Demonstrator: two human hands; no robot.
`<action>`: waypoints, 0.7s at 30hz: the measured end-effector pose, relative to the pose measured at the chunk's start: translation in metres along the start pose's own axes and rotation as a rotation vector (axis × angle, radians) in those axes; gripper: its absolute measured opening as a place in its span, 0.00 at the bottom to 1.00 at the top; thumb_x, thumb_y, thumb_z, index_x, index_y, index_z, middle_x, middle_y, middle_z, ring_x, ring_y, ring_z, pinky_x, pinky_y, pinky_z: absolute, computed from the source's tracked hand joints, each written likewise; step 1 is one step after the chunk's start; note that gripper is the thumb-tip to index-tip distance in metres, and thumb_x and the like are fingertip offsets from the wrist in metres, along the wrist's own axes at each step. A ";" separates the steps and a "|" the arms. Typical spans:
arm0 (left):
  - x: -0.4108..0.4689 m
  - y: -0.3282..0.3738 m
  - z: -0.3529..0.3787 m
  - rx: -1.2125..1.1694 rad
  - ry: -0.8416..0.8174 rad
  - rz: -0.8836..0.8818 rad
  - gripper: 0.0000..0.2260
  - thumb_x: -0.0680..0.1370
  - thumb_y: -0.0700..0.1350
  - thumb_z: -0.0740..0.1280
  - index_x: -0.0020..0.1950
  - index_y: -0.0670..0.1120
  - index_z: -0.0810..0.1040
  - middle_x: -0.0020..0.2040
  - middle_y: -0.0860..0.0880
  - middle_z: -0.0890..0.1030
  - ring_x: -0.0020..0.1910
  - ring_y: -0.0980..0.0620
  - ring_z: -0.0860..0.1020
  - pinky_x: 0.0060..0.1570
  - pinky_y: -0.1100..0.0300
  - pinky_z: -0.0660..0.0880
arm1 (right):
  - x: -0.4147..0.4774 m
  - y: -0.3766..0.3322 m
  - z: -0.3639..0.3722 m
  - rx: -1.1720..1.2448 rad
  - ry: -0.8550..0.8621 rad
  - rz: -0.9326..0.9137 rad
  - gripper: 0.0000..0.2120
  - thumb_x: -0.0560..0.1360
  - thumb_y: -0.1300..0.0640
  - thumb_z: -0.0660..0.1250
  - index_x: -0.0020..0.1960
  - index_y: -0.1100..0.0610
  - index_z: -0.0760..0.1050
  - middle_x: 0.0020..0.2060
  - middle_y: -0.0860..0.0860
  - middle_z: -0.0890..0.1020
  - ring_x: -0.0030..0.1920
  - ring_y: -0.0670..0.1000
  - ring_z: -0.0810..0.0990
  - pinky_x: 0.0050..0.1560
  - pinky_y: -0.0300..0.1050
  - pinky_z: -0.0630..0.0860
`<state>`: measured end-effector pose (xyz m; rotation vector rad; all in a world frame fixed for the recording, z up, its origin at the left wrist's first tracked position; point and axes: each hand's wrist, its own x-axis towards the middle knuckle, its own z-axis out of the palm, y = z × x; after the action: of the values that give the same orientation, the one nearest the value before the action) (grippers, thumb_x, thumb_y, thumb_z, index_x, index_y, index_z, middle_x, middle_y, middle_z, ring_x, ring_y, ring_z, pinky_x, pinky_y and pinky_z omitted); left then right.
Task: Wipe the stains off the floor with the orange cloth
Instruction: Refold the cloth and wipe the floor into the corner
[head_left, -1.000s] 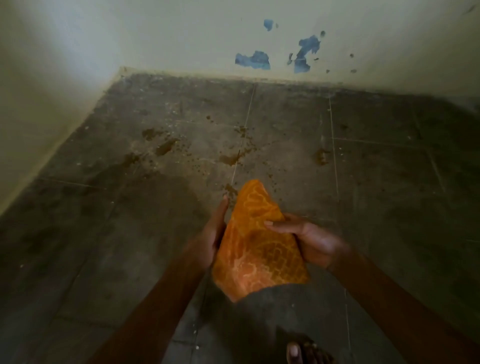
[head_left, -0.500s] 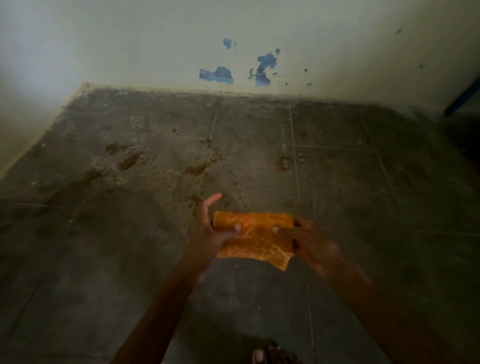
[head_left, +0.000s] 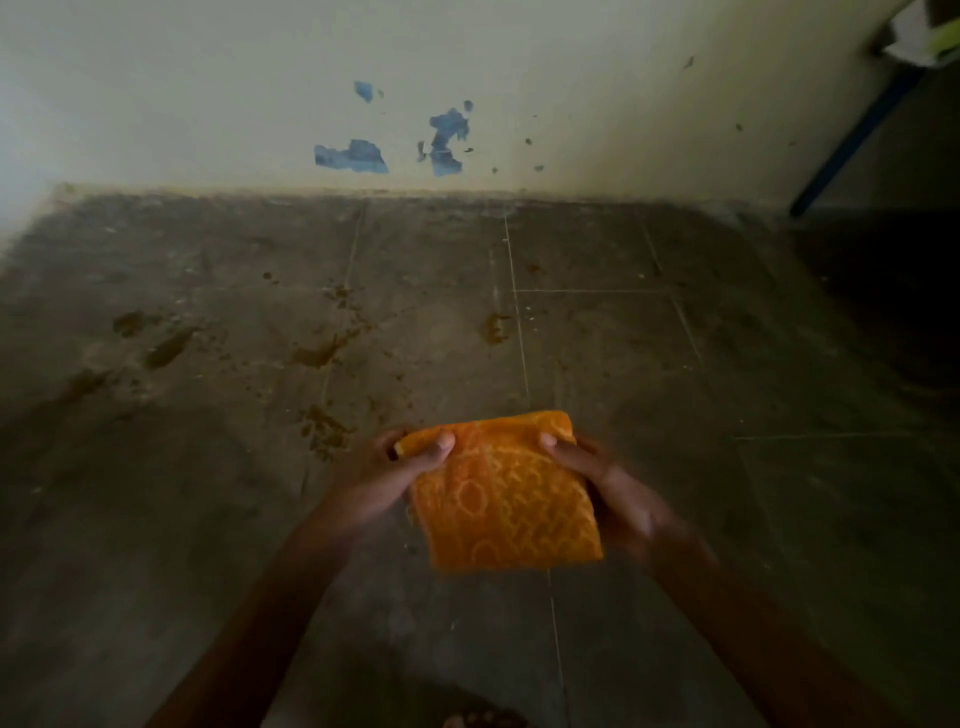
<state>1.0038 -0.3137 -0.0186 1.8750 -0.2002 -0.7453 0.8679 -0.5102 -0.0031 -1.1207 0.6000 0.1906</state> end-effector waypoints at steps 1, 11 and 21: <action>-0.001 -0.008 0.000 -0.082 0.061 -0.037 0.15 0.70 0.58 0.74 0.47 0.49 0.82 0.41 0.50 0.84 0.40 0.52 0.84 0.34 0.60 0.79 | 0.001 0.003 0.007 0.119 -0.066 0.058 0.14 0.78 0.51 0.67 0.60 0.56 0.79 0.54 0.56 0.86 0.54 0.54 0.85 0.50 0.49 0.83; -0.006 -0.092 -0.061 -0.425 0.169 -0.215 0.32 0.68 0.35 0.75 0.66 0.53 0.65 0.62 0.40 0.77 0.52 0.47 0.79 0.39 0.53 0.76 | 0.089 0.057 0.078 -0.159 0.057 0.159 0.17 0.75 0.69 0.69 0.63 0.61 0.76 0.54 0.61 0.84 0.53 0.62 0.83 0.58 0.66 0.79; 0.034 -0.135 -0.126 0.551 0.582 -0.106 0.39 0.72 0.62 0.69 0.77 0.50 0.57 0.78 0.42 0.55 0.77 0.39 0.52 0.73 0.38 0.51 | 0.159 0.057 0.111 -1.142 0.575 -0.538 0.33 0.73 0.39 0.54 0.72 0.56 0.69 0.66 0.60 0.75 0.65 0.64 0.73 0.62 0.60 0.72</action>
<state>1.0768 -0.1735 -0.1197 2.5596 0.0790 -0.1856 1.0146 -0.4103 -0.1012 -2.4462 0.6692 -0.3239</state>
